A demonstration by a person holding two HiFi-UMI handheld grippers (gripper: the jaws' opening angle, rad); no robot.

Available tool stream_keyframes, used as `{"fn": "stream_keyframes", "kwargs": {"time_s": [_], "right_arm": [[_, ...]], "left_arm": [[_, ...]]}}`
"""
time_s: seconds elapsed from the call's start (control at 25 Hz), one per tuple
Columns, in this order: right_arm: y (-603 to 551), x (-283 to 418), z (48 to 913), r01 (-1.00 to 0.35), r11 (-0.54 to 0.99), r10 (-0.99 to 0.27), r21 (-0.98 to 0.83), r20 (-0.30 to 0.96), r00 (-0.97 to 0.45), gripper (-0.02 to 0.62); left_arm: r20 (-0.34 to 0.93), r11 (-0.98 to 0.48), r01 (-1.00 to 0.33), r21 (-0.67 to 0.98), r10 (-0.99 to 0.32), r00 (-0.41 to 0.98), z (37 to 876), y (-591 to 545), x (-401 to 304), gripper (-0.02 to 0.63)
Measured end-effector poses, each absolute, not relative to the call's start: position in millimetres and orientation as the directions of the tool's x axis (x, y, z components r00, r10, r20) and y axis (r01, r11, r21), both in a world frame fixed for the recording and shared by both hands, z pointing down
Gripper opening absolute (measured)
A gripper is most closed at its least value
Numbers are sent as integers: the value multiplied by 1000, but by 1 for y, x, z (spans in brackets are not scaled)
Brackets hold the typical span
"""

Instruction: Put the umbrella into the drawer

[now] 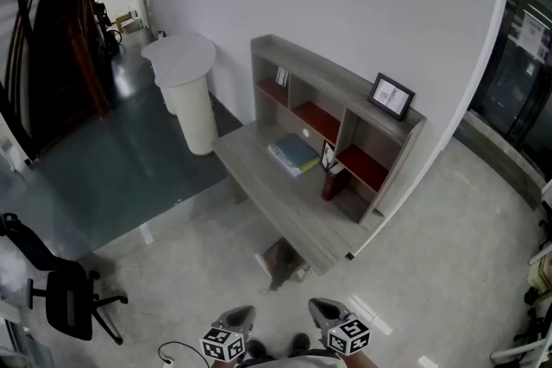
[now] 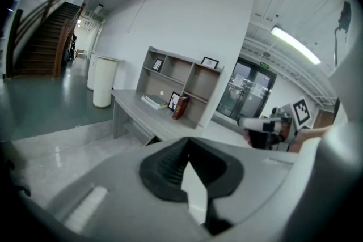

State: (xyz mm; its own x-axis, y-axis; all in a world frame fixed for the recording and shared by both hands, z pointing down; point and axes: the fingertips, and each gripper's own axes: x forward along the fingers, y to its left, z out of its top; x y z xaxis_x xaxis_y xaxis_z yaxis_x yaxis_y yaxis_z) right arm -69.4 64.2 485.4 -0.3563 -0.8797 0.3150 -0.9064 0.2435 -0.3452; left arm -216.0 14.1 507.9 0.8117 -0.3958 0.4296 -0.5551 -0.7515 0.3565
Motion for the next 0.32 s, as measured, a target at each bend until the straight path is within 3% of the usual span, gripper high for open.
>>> {"fn": "stream_keyframes", "kwargs": {"time_s": [0.32], "right_arm": [[57,-83,486,-906,259,-874,-335,317,-367,5]], "left_arm": [[426,-752,-550,363,-391,816,512,4,-228,2]]}}
